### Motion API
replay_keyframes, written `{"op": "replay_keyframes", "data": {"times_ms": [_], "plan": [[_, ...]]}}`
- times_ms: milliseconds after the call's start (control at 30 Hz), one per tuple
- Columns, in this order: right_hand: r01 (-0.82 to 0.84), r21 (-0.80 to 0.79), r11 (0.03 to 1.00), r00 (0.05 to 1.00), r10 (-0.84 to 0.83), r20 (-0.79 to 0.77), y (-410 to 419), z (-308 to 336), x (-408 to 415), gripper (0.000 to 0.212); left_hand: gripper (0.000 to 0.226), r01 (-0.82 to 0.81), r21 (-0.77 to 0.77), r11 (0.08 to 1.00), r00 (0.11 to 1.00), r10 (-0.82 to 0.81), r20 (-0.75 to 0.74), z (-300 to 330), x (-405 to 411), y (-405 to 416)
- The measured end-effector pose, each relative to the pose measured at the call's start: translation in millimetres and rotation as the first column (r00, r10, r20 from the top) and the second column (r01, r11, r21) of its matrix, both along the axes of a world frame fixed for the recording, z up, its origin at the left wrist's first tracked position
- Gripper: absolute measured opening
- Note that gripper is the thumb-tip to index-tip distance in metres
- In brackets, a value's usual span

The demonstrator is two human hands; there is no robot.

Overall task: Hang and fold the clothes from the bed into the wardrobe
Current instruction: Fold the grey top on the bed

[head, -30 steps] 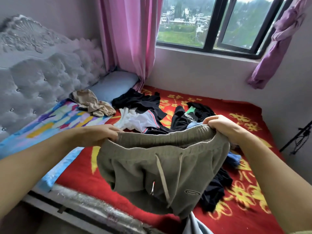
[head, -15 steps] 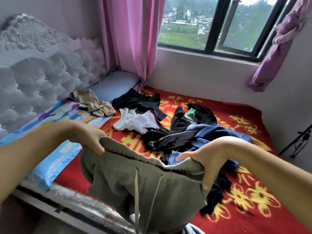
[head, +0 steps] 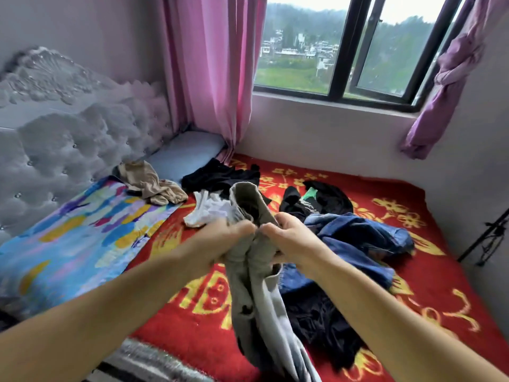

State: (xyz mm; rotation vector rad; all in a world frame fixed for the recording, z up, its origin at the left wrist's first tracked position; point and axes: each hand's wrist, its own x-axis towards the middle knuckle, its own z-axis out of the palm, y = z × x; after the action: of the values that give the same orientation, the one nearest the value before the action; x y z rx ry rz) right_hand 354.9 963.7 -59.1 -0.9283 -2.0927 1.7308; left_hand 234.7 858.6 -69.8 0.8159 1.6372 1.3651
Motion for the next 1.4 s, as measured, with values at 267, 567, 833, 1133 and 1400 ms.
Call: {"op": "replay_keyframes", "data": {"times_ms": [267, 567, 833, 1133, 1400], "plan": [[-0.019, -0.470, 0.883, 1.000, 0.021, -0.002, 7.0, 8.3, 11.2, 0.042, 0.050, 0.241, -0.022, 0.970, 0.897, -0.232, -0.376, 12.1, 21.4, 5.5], [-0.028, -0.268, 0.963, 0.994, 0.056, 0.098, 12.0, 29.8, -10.4, 0.047, 0.073, 0.078, -0.069, 0.995, 0.566, -0.101, -0.818, 15.5, 25.9, 7.0], [0.063, -0.250, 0.966, 0.993, -0.086, -0.081, -0.2, 36.8, -70.6, 0.014, 0.055, -0.350, 0.354, 0.867, 0.677, 0.496, -0.544, -35.8, -5.3, -5.4], [-0.255, -0.293, 0.921, 0.807, 0.037, -0.589, -56.6, 151.1, -196.9, 0.013, 0.049, -0.686, 0.421, 0.593, 0.392, 0.789, -0.473, 2.7, -125.0, -50.7], [-0.355, -0.140, 0.924, 0.513, 0.068, -0.855, -38.8, 215.0, -196.4, 0.024, 0.051, -0.559, 0.676, 0.480, -0.117, 0.762, -0.637, 167.1, -225.0, -103.1]]}}
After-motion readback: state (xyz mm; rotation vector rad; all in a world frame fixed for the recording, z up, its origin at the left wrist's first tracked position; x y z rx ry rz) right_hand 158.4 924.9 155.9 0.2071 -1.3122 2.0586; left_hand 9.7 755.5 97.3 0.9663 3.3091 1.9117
